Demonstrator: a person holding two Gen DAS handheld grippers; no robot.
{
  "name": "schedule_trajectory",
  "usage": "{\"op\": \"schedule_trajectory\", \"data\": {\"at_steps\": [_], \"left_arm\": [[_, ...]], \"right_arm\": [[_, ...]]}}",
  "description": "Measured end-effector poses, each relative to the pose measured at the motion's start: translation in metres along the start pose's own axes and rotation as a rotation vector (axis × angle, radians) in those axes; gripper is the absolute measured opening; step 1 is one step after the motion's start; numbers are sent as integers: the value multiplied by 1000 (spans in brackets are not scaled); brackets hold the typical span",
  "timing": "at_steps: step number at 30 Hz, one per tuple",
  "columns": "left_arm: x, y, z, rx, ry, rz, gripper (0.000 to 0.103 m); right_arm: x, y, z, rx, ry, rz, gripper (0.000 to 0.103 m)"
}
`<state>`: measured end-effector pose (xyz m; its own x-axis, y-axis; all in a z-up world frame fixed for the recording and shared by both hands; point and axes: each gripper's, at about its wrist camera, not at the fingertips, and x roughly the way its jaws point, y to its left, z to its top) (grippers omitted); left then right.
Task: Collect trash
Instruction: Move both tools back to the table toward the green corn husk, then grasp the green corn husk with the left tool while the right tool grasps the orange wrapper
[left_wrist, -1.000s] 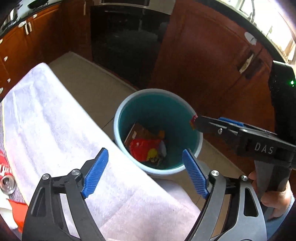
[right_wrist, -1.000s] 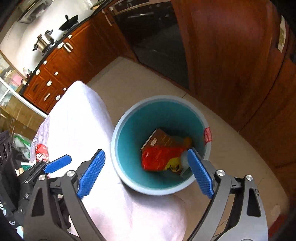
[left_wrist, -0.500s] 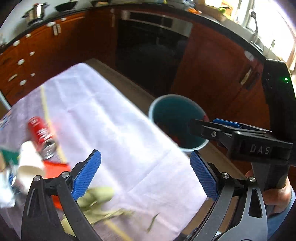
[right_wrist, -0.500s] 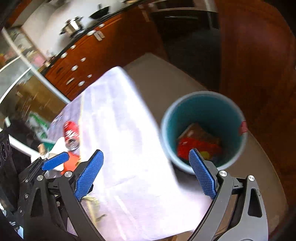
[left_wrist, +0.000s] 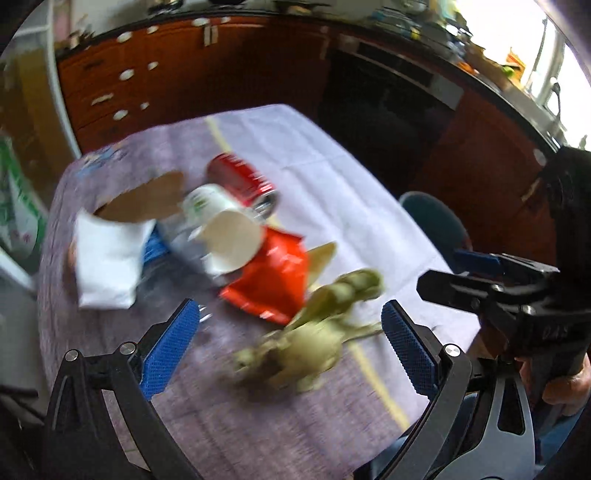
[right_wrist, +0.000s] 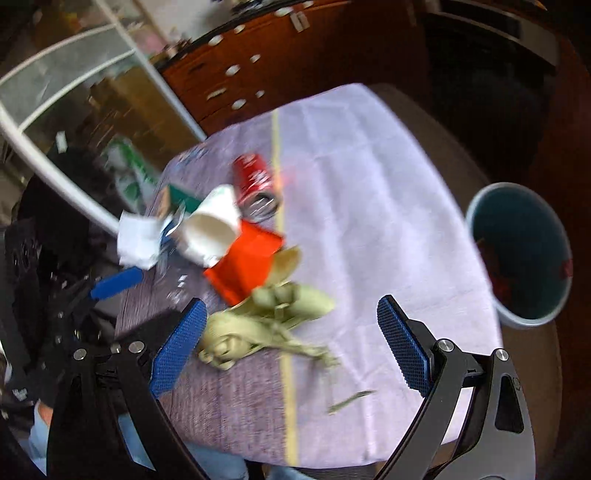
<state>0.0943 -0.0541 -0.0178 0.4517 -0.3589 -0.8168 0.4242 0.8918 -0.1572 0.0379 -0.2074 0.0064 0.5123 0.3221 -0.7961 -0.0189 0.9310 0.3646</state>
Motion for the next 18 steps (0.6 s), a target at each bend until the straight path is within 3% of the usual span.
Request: {"op": "schedule_trajectory", "data": {"at_steps": [4, 9, 18], "left_arm": [[5, 15, -17, -21, 34, -35, 99], [34, 1, -32, 37, 111, -84, 99], [78, -8, -36, 51, 154, -91, 97]], "right_arm": [[9, 8, 2, 10, 7, -6, 90], [15, 0, 2, 44, 16, -29, 90], [20, -20, -3, 82, 30, -54, 90]]}}
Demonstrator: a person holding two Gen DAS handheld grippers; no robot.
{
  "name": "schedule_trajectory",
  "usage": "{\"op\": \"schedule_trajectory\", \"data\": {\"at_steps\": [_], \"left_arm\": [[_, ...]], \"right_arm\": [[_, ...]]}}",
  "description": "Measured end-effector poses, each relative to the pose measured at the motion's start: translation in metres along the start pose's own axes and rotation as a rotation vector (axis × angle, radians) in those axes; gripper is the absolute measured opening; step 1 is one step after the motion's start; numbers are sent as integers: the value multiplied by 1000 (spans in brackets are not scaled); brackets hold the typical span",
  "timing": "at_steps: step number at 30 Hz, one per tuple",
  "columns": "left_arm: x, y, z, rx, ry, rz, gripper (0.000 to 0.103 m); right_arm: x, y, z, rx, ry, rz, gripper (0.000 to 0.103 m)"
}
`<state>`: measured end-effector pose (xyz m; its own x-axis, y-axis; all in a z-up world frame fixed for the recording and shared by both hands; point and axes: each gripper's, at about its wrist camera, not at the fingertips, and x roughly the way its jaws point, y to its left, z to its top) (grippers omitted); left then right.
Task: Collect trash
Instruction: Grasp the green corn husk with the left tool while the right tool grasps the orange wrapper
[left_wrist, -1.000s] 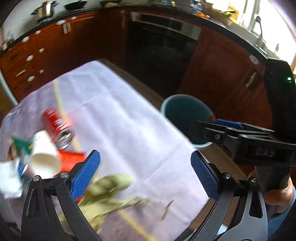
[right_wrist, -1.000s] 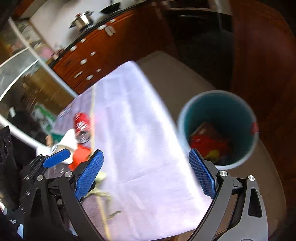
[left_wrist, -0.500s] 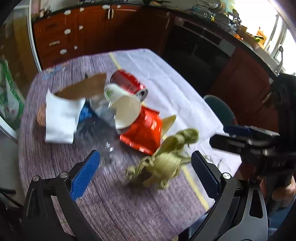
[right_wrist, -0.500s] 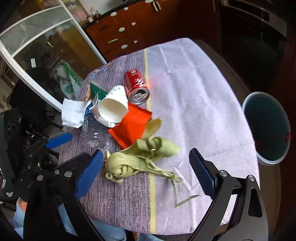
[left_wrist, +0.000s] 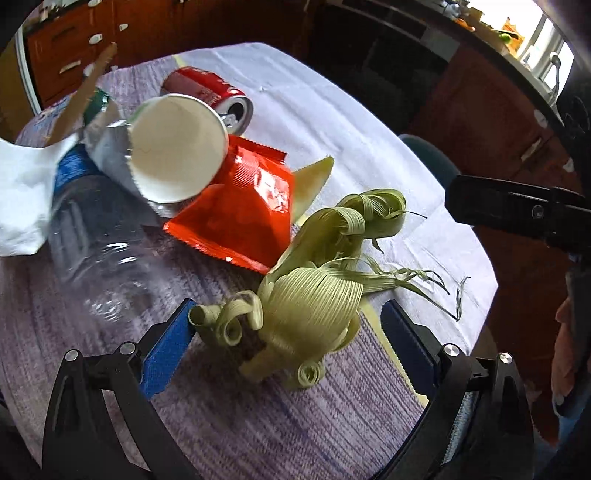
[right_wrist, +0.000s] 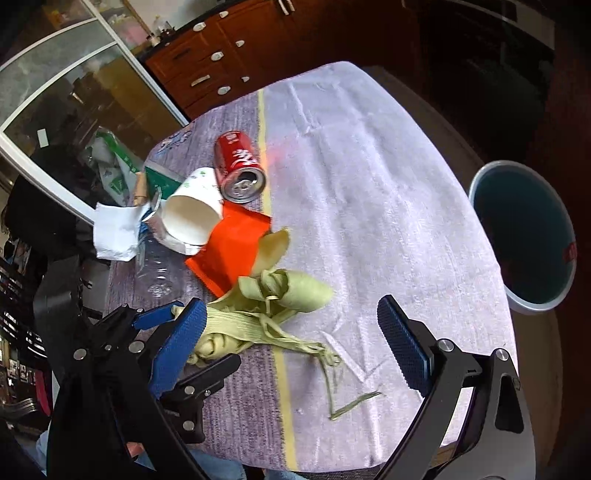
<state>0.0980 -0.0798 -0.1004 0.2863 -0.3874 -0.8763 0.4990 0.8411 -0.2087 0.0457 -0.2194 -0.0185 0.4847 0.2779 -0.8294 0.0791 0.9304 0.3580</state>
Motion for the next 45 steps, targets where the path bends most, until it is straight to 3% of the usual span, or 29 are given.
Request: {"op": "schedule_trajectory", "data": {"at_steps": [1, 2, 7, 12, 18, 25, 29, 31, 33, 35, 39, 41, 45], "left_arm": [[1, -1, 0, 4, -2, -4, 89], [2, -2, -1, 11, -3, -8, 70], [-9, -4, -6, 47, -29, -21, 41], [-29, 11, -23, 73, -15, -38, 40], [-36, 48, -31, 23, 1, -24, 41], [-37, 68, -30, 14, 4, -31, 57], [-35, 77, -30, 3, 17, -43, 64], [-29, 76, -30, -11, 28, -60, 67], [-29, 72, -29, 1, 30, -51, 68], [-27, 67, -29, 8, 32, -47, 68], [-26, 57, -34, 0, 35, -50, 67], [-28, 53, -37, -4, 32, -45, 53], [-38, 43, -38, -29, 10, -25, 43]], "right_arm": [[1, -4, 0, 10, 3, 1, 90], [3, -5, -1, 15, 4, 0, 90], [10, -9, 0, 22, 21, 6, 90], [18, 3, 3, -3, 29, 30, 90], [43, 45, 17, -116, 36, 73, 90], [97, 71, 32, -165, 109, 90, 90], [107, 76, 34, -194, 78, 76, 89], [107, 80, 34, -219, 60, 64, 78], [106, 80, 34, -227, 58, 51, 49], [103, 74, 35, -208, 70, 77, 37], [91, 67, 31, -187, 63, 103, 24], [82, 65, 26, -185, 55, 108, 22], [64, 55, 20, -163, 34, 117, 18]]}}
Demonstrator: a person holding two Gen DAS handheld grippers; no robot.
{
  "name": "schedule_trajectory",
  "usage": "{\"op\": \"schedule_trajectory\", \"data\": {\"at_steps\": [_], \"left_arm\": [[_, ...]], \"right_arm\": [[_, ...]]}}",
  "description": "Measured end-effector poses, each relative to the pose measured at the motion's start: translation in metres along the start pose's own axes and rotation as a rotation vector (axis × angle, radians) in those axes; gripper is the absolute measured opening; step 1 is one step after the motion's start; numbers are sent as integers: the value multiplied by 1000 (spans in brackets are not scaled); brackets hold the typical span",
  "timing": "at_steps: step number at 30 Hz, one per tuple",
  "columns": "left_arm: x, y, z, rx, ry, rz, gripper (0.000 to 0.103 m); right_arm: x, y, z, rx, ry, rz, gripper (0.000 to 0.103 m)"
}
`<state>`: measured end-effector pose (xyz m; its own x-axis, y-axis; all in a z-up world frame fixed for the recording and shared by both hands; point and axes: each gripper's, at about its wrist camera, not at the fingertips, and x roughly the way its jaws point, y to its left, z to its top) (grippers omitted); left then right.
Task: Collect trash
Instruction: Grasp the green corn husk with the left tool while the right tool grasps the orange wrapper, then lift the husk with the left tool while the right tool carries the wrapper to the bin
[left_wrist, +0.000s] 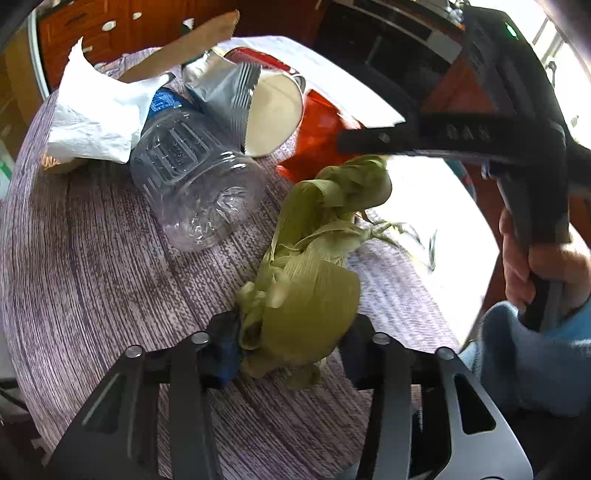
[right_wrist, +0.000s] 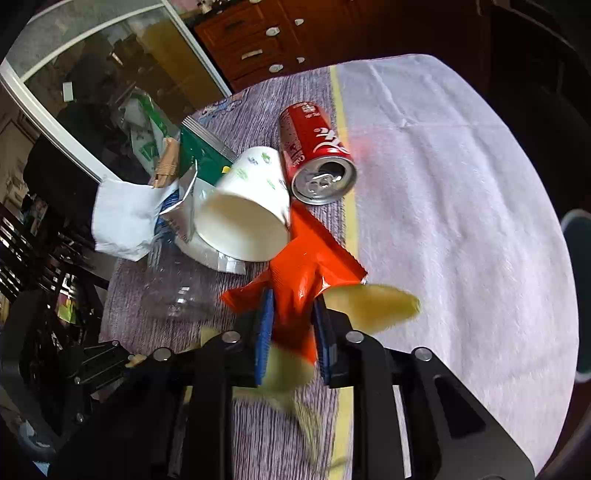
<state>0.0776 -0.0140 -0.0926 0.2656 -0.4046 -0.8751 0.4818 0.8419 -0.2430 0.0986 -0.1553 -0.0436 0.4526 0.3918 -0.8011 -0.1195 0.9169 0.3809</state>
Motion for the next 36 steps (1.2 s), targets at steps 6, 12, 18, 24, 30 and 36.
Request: {"op": "schedule_trajectory", "data": {"at_steps": [6, 12, 18, 24, 30, 36], "left_arm": [[-30, -18, -7, 23, -44, 43, 42], [-49, -18, -6, -2, -95, 87, 42], [-63, -9, -10, -26, -126, 127, 42], [-78, -6, -1, -40, -156, 119, 42], [-73, -40, 33, 52, -184, 91, 42], [-58, -82, 64, 124, -183, 51, 42]], "right_arm": [[-35, -9, -5, 28, -63, 27, 17], [-60, -12, -2, 57, -121, 78, 17], [-73, 12, -1, 6, -148, 142, 16], [-89, 19, 7, -25, -194, 122, 16], [-124, -28, 7, 56, -272, 51, 16], [-171, -104, -4, 163, -353, -68, 16]]}}
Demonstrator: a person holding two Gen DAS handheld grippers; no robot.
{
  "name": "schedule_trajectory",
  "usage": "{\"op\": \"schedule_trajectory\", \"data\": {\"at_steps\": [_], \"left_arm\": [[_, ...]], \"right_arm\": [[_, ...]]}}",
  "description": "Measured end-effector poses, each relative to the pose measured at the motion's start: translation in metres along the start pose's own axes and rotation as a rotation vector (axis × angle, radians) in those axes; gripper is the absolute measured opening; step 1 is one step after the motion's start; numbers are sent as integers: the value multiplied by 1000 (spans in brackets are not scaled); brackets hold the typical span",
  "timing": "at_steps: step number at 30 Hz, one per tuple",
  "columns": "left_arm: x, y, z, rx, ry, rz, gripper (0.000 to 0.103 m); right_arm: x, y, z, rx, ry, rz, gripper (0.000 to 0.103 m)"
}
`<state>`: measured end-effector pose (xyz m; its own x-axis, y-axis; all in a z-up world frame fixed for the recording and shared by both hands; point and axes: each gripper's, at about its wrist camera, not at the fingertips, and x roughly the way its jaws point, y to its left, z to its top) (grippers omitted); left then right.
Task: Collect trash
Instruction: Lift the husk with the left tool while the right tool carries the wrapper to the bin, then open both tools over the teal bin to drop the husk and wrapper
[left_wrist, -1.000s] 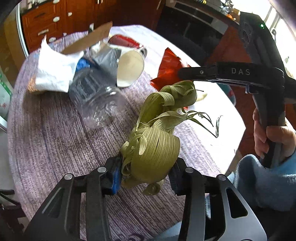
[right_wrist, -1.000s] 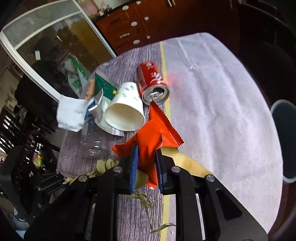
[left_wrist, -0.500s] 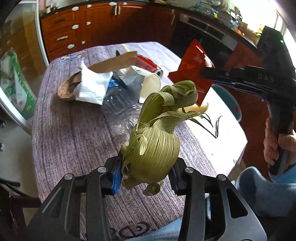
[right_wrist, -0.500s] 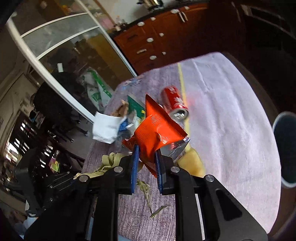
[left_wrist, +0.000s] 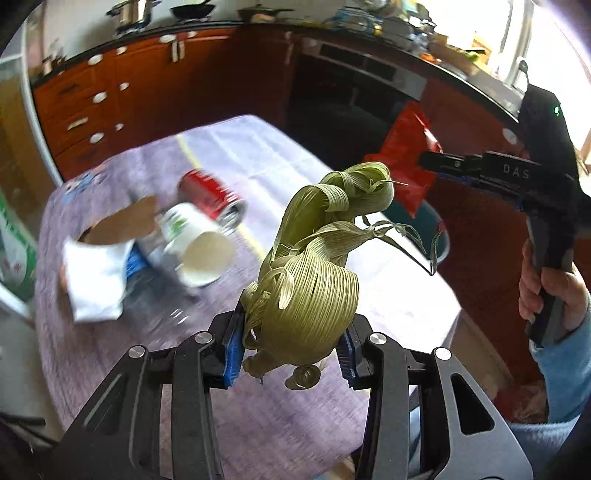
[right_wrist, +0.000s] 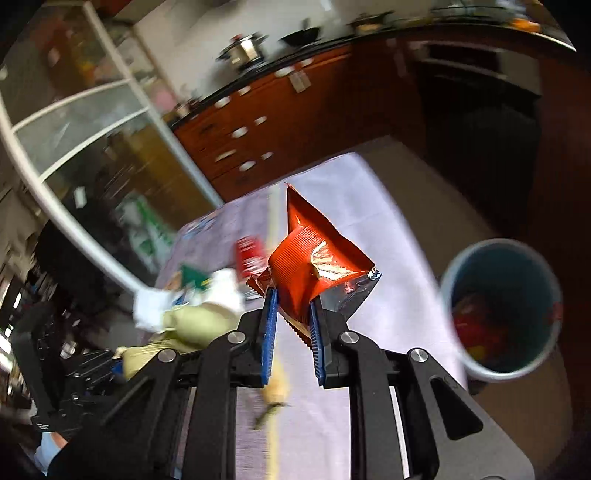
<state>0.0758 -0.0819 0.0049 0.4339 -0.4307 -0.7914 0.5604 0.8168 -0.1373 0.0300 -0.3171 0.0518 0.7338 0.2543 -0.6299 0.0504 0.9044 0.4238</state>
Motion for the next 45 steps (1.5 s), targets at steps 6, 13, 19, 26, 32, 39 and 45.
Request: {"op": "schedule_trajectory", "data": {"at_steps": [6, 13, 19, 26, 32, 39, 45], "left_arm": [[33, -41, 37, 33, 14, -25, 42], [89, -98, 82, 95, 54, -68, 42], [137, -135, 107, 122, 93, -98, 42], [182, -157, 119, 135, 143, -122, 42], [207, -173, 123, 150, 171, -142, 42], [234, -194, 126, 179, 203, -180, 43], [254, -213, 129, 186, 235, -204, 51]], "right_arm": [[-25, -80, 0, 100, -31, -105, 16], [-21, -154, -7, 191, 3, -186, 17], [1, -190, -10, 238, 45, -213, 29], [18, -216, -8, 288, 49, -218, 68], [11, -227, -6, 316, 39, -272, 86], [-14, -242, -4, 352, 2, -333, 87], [-27, -246, -4, 364, -19, -356, 87]]}}
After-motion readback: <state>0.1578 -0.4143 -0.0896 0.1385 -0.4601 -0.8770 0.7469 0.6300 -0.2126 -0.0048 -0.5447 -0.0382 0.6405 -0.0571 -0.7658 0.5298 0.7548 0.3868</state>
